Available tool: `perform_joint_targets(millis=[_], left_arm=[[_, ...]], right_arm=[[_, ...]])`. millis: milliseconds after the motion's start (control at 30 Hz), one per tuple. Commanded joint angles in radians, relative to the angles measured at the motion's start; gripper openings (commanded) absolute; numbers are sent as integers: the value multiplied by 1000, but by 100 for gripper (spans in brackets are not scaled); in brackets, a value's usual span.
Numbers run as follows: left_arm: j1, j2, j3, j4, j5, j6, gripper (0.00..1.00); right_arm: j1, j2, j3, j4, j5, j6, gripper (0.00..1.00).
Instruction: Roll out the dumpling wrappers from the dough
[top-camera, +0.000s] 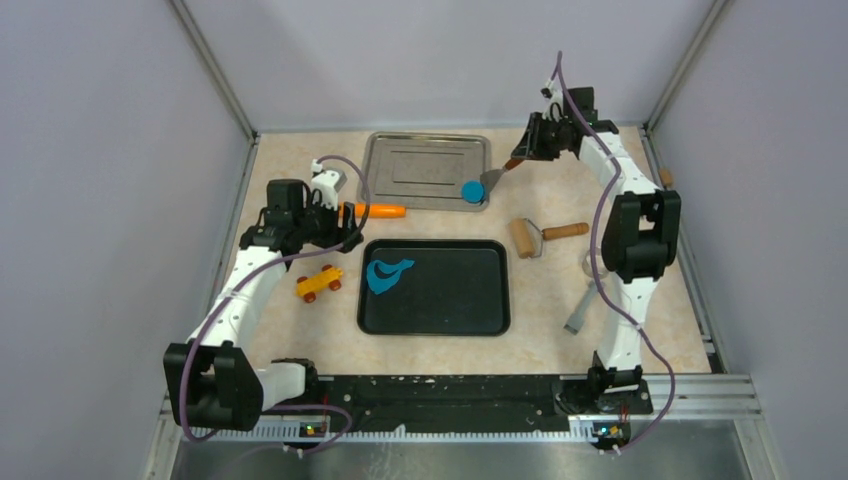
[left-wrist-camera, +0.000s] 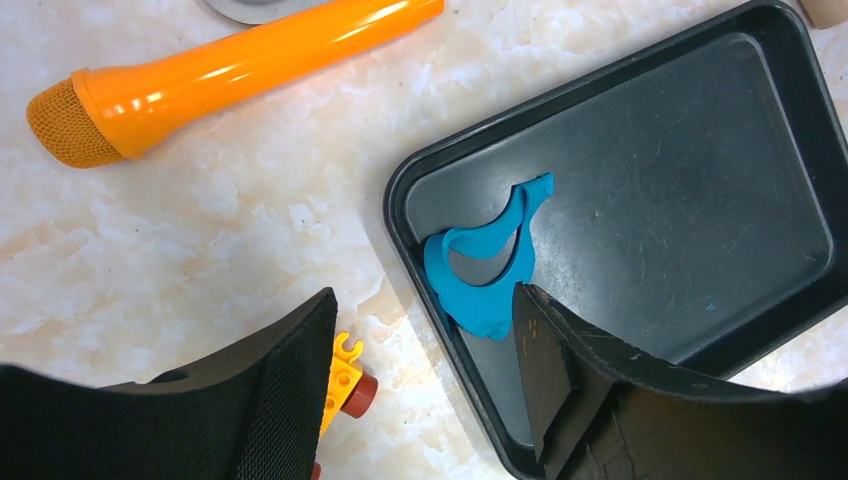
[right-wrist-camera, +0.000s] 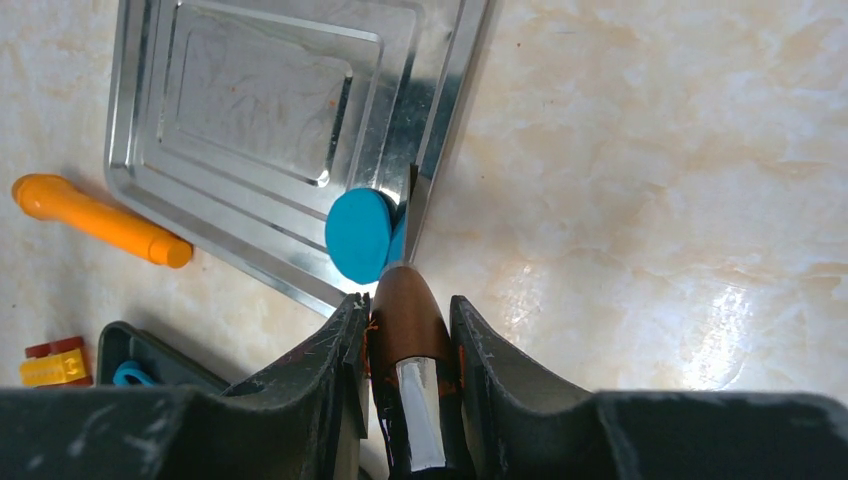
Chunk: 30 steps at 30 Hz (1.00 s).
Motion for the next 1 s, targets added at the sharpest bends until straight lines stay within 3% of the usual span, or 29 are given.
perform_joint_targets(millis=[0, 233, 533, 733, 867, 967], left_arm=[[6, -16, 42, 58, 29, -25, 68], [5, -11, 39, 61, 31, -21, 68], [6, -4, 40, 58, 32, -8, 68], [5, 11, 51, 67, 40, -10, 69], [6, 21, 63, 73, 45, -12, 69], [4, 34, 66, 82, 57, -16, 69]], right_arm=[[-8, -39, 24, -41, 114, -106, 0], [-7, -73, 18, -18, 103, -133, 0], [-7, -126, 152, -27, 99, -131, 0], [-17, -167, 106, -34, 86, -127, 0], [-83, -243, 24, 27, -58, -75, 0], [-176, -303, -86, 119, -327, -35, 0]])
